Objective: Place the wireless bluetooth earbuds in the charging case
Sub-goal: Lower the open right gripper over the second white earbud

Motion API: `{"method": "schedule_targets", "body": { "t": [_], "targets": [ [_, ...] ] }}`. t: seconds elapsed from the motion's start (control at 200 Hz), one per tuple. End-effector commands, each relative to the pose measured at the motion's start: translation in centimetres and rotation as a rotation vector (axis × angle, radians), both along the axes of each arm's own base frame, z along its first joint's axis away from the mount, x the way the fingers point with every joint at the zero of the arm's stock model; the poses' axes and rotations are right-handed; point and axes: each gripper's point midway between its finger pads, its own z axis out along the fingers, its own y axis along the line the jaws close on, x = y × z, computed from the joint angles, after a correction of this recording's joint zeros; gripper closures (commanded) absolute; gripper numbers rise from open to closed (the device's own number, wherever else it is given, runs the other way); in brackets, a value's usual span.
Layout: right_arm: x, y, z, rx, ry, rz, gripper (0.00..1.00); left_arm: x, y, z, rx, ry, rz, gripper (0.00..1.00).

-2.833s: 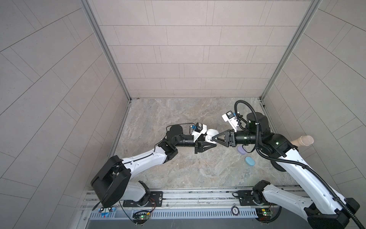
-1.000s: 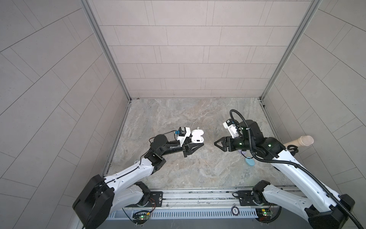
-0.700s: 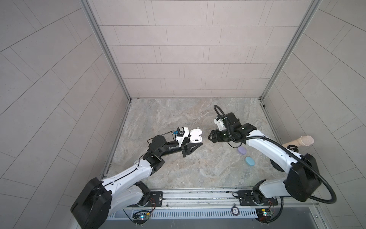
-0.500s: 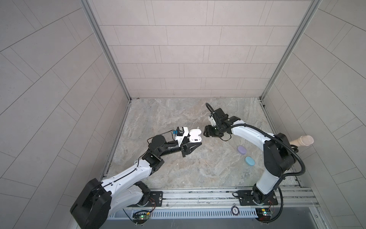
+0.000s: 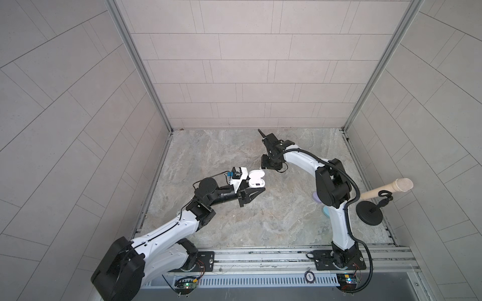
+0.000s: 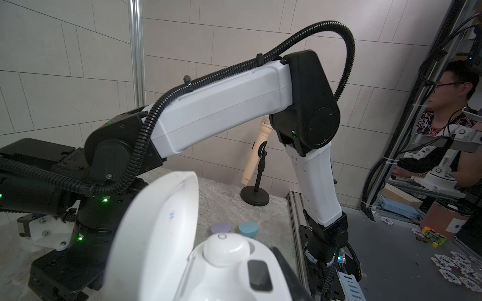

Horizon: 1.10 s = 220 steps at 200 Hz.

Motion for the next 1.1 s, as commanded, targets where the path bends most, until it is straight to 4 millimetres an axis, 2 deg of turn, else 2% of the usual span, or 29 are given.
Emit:
{"method": "schedule_targets", "body": {
  "t": [0.0, 0.27, 0.601, 0.861, 1.096],
  "targets": [
    [-0.3, -0.4, -1.1, -0.068, 0.046, -0.036, 0.44, -0.3, 0.2, 0.3, -0.007, -0.025, -0.008, 0.9],
    [1.2, 1.1, -1.9, -0.076, 0.036, -0.04, 0.45, -0.3, 0.2, 0.3, -0.005, -0.024, -0.014, 0.9],
    [1.3, 2.2, -3.5, -0.087, 0.067, -0.029, 0.47, -0.5, 0.2, 0.3, -0.006, -0.025, -0.017, 0.91],
    [1.3, 3.7, -3.9, -0.068, 0.073, 0.001, 0.48, -0.5, 0.3, 0.3, -0.006, -0.027, -0.018, 0.91],
    [1.2, 4.2, -4.6, -0.077, 0.092, 0.013, 0.49, -0.6, 0.3, 0.2, -0.005, -0.023, -0.02, 0.91]
  ]
}}
